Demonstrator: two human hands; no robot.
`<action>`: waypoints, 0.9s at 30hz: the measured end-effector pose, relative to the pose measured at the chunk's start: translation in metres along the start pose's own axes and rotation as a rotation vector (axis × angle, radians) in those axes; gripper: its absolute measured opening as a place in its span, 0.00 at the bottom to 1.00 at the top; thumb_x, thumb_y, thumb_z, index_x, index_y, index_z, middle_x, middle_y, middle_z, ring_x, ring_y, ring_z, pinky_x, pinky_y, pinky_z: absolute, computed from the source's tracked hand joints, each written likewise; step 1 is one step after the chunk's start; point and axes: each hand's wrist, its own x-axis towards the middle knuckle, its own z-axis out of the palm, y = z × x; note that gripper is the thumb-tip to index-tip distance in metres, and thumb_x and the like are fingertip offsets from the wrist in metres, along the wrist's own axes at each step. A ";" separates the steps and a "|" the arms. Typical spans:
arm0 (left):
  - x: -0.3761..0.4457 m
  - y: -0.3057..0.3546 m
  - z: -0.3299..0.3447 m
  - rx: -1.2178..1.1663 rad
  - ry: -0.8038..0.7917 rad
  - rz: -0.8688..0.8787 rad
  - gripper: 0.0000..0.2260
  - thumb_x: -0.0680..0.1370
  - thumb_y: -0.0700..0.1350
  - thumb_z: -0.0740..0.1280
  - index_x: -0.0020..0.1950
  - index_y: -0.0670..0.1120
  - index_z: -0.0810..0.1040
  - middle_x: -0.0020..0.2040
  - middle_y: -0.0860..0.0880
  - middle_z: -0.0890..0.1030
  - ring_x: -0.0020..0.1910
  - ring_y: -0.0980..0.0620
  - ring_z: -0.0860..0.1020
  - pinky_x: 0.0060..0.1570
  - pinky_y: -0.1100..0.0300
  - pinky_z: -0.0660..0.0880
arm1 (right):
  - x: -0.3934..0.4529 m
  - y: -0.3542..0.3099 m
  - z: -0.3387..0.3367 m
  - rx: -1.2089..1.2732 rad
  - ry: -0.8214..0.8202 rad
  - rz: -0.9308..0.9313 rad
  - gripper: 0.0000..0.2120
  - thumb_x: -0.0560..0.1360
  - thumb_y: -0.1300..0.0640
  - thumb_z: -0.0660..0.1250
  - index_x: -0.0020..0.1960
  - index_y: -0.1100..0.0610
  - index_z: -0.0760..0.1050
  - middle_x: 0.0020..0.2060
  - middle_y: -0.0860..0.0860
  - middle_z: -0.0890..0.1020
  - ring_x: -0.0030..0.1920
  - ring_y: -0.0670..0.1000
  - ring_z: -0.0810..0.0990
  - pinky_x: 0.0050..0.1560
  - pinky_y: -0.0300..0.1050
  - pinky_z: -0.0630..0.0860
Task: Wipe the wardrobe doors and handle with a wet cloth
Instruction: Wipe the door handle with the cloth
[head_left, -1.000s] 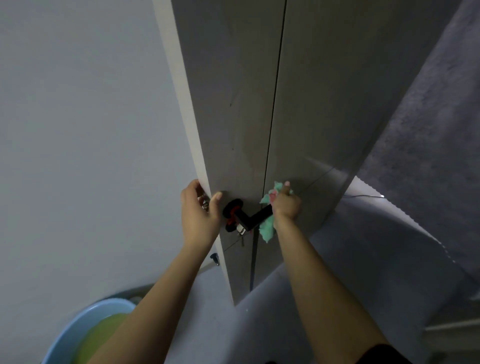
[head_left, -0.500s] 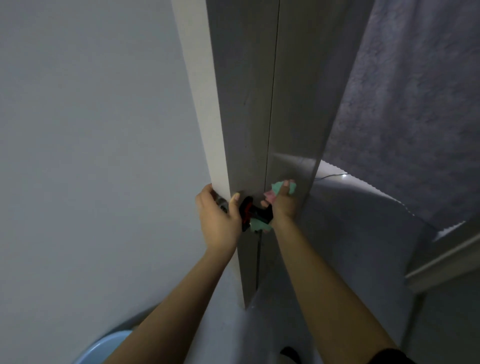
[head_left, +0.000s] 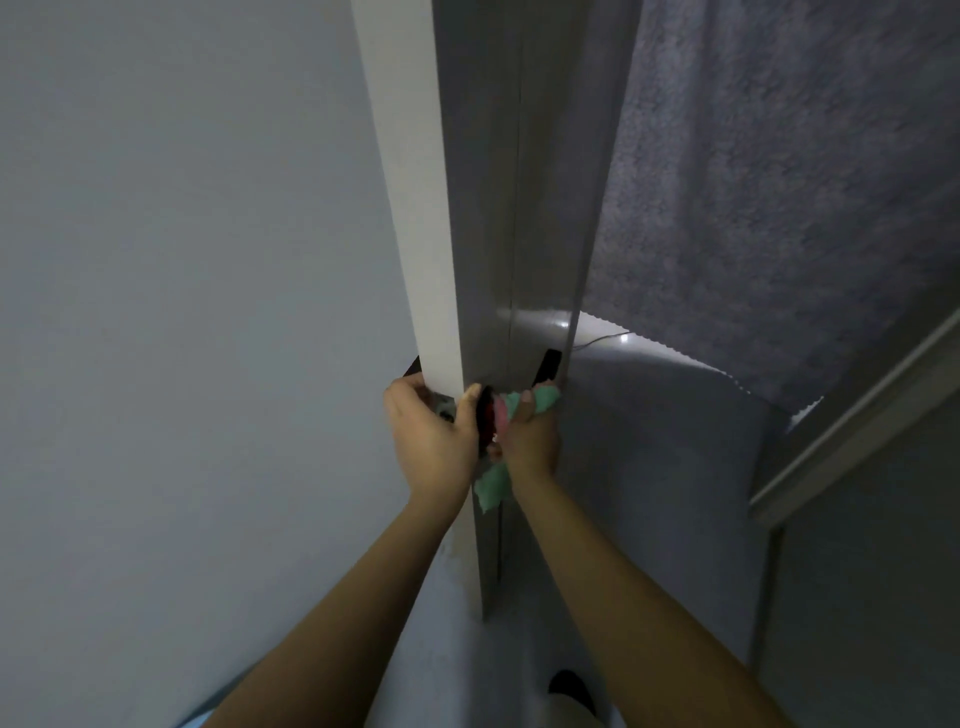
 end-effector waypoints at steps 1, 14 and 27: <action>-0.001 0.001 0.000 -0.010 -0.005 -0.010 0.17 0.73 0.48 0.73 0.52 0.47 0.66 0.50 0.49 0.71 0.46 0.53 0.73 0.39 0.70 0.68 | 0.003 0.004 -0.002 -0.024 -0.005 -0.008 0.17 0.83 0.46 0.50 0.54 0.58 0.71 0.36 0.51 0.76 0.30 0.47 0.74 0.24 0.36 0.68; -0.037 0.022 0.024 -0.041 -0.099 -0.016 0.18 0.71 0.49 0.75 0.50 0.47 0.67 0.48 0.50 0.72 0.41 0.59 0.71 0.36 0.71 0.67 | 0.018 0.021 -0.046 -0.018 0.077 -0.091 0.26 0.74 0.40 0.64 0.64 0.57 0.72 0.52 0.54 0.80 0.49 0.54 0.81 0.46 0.47 0.79; -0.113 0.067 0.102 -0.059 -0.231 -0.021 0.18 0.69 0.52 0.75 0.44 0.55 0.65 0.45 0.49 0.74 0.40 0.57 0.74 0.36 0.69 0.68 | 0.048 0.020 -0.187 -0.198 0.175 -0.181 0.19 0.84 0.50 0.51 0.41 0.57 0.72 0.32 0.49 0.75 0.35 0.52 0.76 0.29 0.36 0.68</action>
